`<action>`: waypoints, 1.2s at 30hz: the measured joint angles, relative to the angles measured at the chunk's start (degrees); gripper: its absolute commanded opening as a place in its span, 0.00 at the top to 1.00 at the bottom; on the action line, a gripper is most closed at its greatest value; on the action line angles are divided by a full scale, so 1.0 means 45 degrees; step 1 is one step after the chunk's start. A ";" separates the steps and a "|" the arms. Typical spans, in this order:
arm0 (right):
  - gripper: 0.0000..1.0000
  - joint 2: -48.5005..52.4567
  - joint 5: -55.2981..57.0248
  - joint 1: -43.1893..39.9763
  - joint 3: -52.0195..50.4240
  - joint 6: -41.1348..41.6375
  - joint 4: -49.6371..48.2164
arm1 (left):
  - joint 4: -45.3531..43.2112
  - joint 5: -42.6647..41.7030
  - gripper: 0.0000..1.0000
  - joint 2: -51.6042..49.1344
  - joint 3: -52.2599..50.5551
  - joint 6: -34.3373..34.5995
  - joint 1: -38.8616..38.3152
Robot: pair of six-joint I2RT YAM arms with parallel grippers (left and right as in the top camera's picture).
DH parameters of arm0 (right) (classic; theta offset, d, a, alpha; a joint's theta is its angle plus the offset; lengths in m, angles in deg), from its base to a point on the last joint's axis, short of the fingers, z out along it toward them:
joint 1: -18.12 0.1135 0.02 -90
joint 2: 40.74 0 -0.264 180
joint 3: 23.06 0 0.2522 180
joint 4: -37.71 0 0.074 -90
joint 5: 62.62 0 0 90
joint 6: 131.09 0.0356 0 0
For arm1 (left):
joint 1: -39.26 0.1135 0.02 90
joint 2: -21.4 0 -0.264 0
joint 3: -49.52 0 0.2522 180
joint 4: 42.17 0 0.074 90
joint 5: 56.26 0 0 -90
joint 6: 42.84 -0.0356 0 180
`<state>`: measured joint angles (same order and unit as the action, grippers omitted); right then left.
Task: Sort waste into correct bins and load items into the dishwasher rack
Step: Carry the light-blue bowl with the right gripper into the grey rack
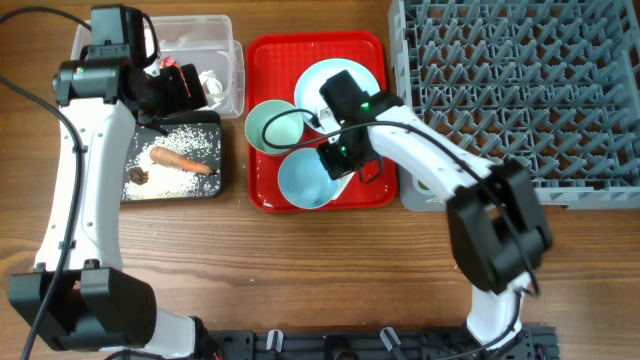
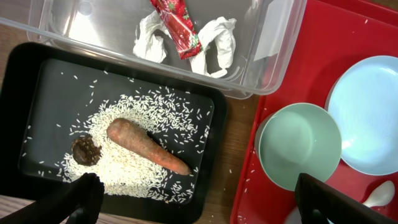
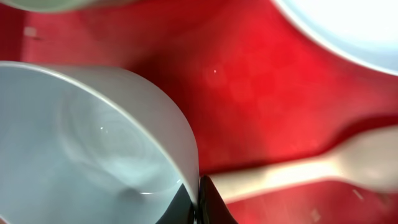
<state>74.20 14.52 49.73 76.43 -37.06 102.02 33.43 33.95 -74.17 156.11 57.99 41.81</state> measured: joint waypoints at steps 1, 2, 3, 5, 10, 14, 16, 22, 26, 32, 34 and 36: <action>0.96 -0.0539 0.0102 -0.0097 0.0112 0.0049 0.0151 | -0.0005 0.0000 0.00 0.0000 0.0000 0.0000 0.0000; 0.96 -0.1127 0.0384 -0.0214 0.0238 0.0160 0.0165 | -0.0005 0.0000 0.00 0.0000 0.0000 0.0000 0.0000; 0.96 -0.1831 0.0860 -0.0374 0.0374 0.0321 0.0092 | 0.0000 0.0005 0.00 0.0000 0.0000 0.0000 0.0000; 0.96 -0.3419 0.2608 -0.0801 0.0607 0.0646 -0.0520 | 0.0000 0.0000 0.00 0.0000 0.0000 0.0000 0.0000; 0.96 -0.4711 0.9330 -0.1889 0.1059 0.0641 -0.5450 | 0.0010 -0.0005 0.00 0.0000 0.0000 0.0000 0.0000; 0.96 -0.3458 1.1628 -0.3118 0.1059 -0.0981 -0.9855 | -0.0015 0.0049 0.00 0.0005 0.0000 0.0000 0.0000; 0.96 -0.2438 1.2206 -0.3871 0.1059 -0.1574 -1.0501 | -0.0029 0.0078 0.00 0.0005 0.0000 0.0000 0.0000; 0.96 -0.0155 1.2628 -0.4692 0.1549 -0.1987 -0.9326 | -0.0039 0.0092 0.00 0.0005 0.0000 0.0000 0.0000; 0.96 0.0058 1.1948 -0.4643 0.4522 -0.1928 -0.5581 | -0.0034 0.0087 0.00 0.0005 0.0000 0.0000 0.0000; 0.96 -0.0151 1.1307 -0.4619 0.7101 -0.1773 -0.2589 | -0.0039 0.0092 0.00 0.0005 0.0000 0.0000 0.0000; 0.96 -0.0034 1.1307 -0.4619 0.7101 -0.1768 -0.1987 | -0.0029 0.0087 0.00 0.0005 0.0000 0.0000 0.0000; 0.96 0.0053 1.1336 -0.4619 0.7130 -0.1724 -0.0913 | -0.0039 0.0092 0.00 0.0005 0.0000 0.0000 0.0000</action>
<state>74.44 65.53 28.95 108.52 -44.82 97.91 33.26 34.36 -74.15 156.11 57.99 41.81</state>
